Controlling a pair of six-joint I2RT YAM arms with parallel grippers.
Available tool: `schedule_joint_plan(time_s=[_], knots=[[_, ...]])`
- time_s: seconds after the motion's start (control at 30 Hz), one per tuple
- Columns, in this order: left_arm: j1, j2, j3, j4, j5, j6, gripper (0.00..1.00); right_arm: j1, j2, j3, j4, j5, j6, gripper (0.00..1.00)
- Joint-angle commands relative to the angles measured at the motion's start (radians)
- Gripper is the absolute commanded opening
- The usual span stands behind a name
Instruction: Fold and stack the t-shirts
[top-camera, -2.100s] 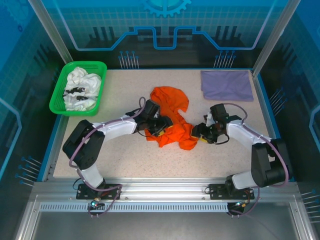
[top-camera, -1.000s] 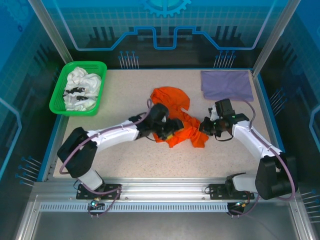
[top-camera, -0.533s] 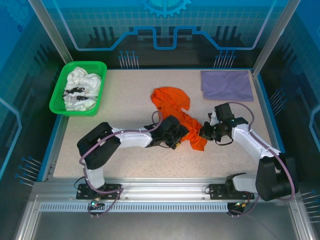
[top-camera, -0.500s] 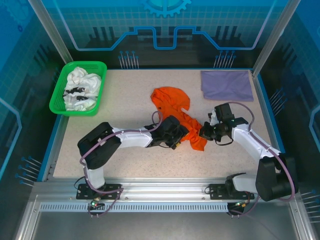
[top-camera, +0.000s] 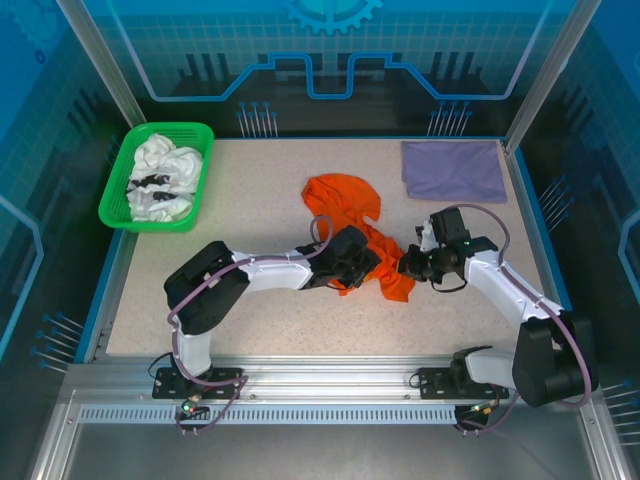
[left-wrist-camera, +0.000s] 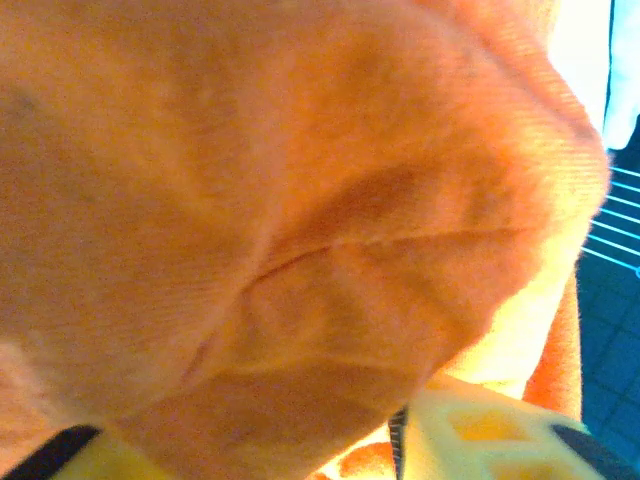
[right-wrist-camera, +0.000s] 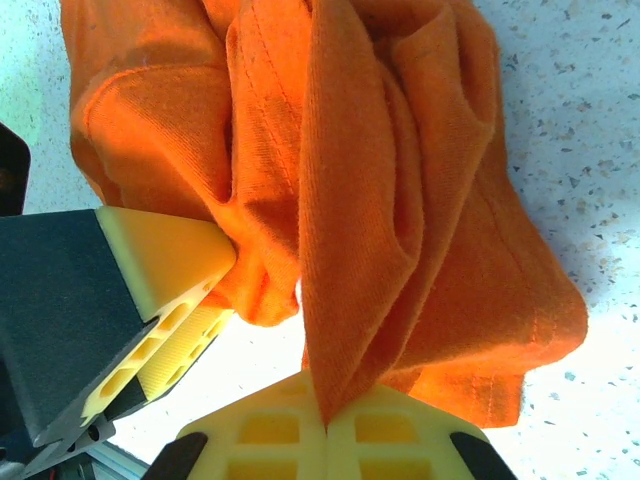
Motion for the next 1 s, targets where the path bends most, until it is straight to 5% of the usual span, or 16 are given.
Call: schedule_joint_plan(time_s=[0.0,0.1,0.27,0.4,0.57,0.67,0.7,0.83,0.97], knots=[[-0.007,-0.021,0.027,-0.048,-0.018,0.036,0.29,-0.004,-0.016,-0.018,-0.004,-0.029,-0.017,0.0],[-0.007,-0.026,0.04,-0.08,-0.011,0.052,0.26,-0.003,-0.016,-0.022,-0.001,-0.032,-0.014,0.0],[-0.009,-0.046,0.03,-0.093,0.006,0.07,0.46,-0.004,-0.014,-0.023,-0.002,-0.03,-0.017,0.0],[-0.009,-0.053,0.024,-0.086,0.02,0.083,0.29,-0.006,-0.012,-0.024,-0.002,-0.025,-0.018,0.0],[-0.009,-0.06,0.033,-0.104,0.023,0.115,0.26,-0.006,-0.009,-0.023,0.0,-0.027,-0.016,0.0],[-0.01,-0.061,0.054,-0.134,0.037,0.14,0.52,-0.004,-0.006,-0.021,-0.001,-0.029,-0.016,0.0],[-0.01,-0.063,0.055,-0.137,0.039,0.141,0.53,-0.006,-0.006,-0.021,0.0,-0.029,-0.017,0.0],[-0.012,-0.062,0.046,-0.124,0.048,0.134,0.51,-0.006,-0.004,-0.023,0.001,-0.025,-0.017,0.0],[-0.012,-0.048,0.05,-0.097,0.065,0.124,0.38,-0.007,0.004,-0.025,0.009,-0.028,-0.014,0.0]])
